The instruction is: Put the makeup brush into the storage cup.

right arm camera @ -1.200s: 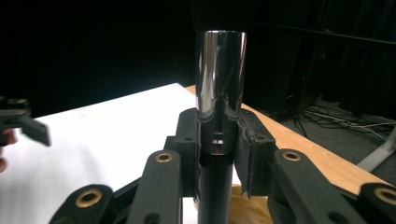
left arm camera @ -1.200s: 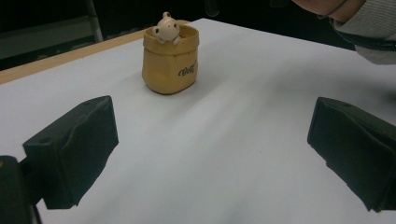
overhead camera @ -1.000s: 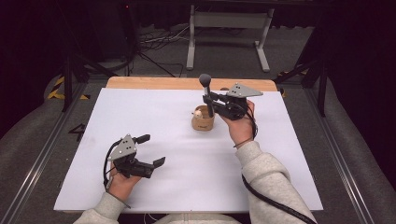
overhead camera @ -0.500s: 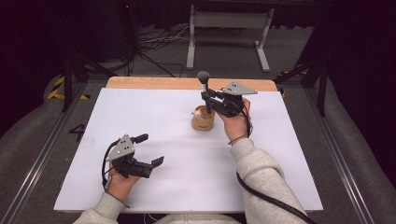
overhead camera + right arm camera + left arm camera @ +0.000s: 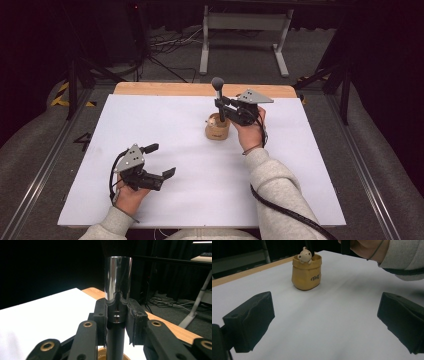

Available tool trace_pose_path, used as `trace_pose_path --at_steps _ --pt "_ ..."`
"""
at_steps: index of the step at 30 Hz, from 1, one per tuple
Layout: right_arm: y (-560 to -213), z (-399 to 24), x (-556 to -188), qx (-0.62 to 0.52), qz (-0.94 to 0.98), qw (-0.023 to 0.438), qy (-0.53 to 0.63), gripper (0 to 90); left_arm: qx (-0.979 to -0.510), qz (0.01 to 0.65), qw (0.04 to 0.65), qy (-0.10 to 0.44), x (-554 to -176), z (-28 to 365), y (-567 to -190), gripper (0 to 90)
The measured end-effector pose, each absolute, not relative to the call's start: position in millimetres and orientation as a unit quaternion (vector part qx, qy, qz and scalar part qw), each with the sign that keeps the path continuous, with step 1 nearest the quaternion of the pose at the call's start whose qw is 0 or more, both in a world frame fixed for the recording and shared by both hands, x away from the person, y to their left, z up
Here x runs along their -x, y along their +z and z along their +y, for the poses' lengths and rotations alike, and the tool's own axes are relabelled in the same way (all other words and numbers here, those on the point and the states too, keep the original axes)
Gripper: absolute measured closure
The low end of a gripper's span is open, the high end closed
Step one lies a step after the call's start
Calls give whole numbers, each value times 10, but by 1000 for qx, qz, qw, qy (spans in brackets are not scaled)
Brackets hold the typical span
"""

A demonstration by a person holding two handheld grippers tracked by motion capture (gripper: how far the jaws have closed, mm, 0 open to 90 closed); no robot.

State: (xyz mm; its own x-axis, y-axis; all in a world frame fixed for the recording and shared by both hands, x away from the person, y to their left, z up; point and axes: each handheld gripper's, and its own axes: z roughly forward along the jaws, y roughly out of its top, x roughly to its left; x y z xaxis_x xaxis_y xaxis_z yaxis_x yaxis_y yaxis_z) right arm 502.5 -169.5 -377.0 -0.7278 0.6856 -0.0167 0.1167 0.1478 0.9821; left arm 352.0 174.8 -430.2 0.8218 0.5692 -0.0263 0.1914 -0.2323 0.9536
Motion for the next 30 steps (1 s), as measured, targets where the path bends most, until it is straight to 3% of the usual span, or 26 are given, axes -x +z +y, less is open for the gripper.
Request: trace_pose_path --at_steps 30 --pt "-4041 -1690 -5060 -302 734 231 563 718 -768 248 567 165 -3524 1754 -4312 15"
